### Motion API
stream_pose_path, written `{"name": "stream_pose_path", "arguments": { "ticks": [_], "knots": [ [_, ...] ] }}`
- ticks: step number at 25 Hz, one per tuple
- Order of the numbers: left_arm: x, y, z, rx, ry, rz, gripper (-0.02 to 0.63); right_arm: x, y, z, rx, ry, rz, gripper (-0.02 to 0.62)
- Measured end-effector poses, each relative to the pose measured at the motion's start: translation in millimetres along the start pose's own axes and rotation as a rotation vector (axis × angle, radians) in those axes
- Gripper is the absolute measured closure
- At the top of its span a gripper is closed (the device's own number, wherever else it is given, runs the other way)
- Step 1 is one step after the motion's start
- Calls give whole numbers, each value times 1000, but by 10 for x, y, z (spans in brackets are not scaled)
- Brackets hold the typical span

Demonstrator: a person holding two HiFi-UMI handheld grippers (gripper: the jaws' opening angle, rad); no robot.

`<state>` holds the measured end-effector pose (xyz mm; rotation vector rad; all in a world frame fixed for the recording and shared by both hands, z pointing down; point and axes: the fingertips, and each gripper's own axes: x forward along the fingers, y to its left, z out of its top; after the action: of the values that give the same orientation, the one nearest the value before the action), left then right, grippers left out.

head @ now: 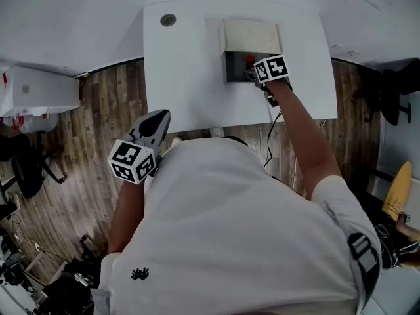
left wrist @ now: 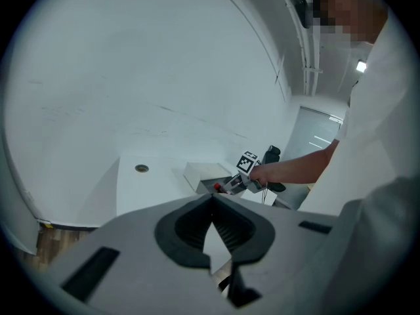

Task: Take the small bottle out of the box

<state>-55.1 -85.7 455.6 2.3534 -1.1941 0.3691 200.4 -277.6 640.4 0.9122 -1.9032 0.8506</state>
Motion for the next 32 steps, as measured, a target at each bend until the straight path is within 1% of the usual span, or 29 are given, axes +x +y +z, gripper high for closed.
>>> {"name": "stream_pose_path", "arguments": {
  "ticks": [7, 12, 14, 16, 17, 22, 26, 29, 32],
  "knots": [
    [-15, 21, -10, -26, -7, 53, 600, 287, -100, -92, -12, 155, 6, 275],
    [-27, 69, -11, -47, -12, 81, 600, 409, -216, -229, -5, 246, -36, 279],
    [-38, 82, -32, -53, -11, 85, 600, 425, -223, -259, -12, 258, -37, 284],
    [-55, 105, -43, -58, -11, 88, 600, 420, -210, -241, -26, 252, -37, 336],
    [-64, 119, -45, -59, -12, 89, 600, 417, -207, -229, -33, 247, -39, 342],
    [-96, 156, -40, -55, -18, 84, 600, 380, -245, -196, -43, 207, -56, 356],
    [-176, 206, -56, -58, -18, 74, 600, 282, -190, -142, -47, 162, -62, 359],
    [-193, 203, -73, -48, -13, 53, 600, 181, -159, -96, -62, 125, -86, 360],
    [-182, 189, -67, -34, -11, 23, 600, 63, -144, -61, -44, 75, -110, 360]
  ]
}}
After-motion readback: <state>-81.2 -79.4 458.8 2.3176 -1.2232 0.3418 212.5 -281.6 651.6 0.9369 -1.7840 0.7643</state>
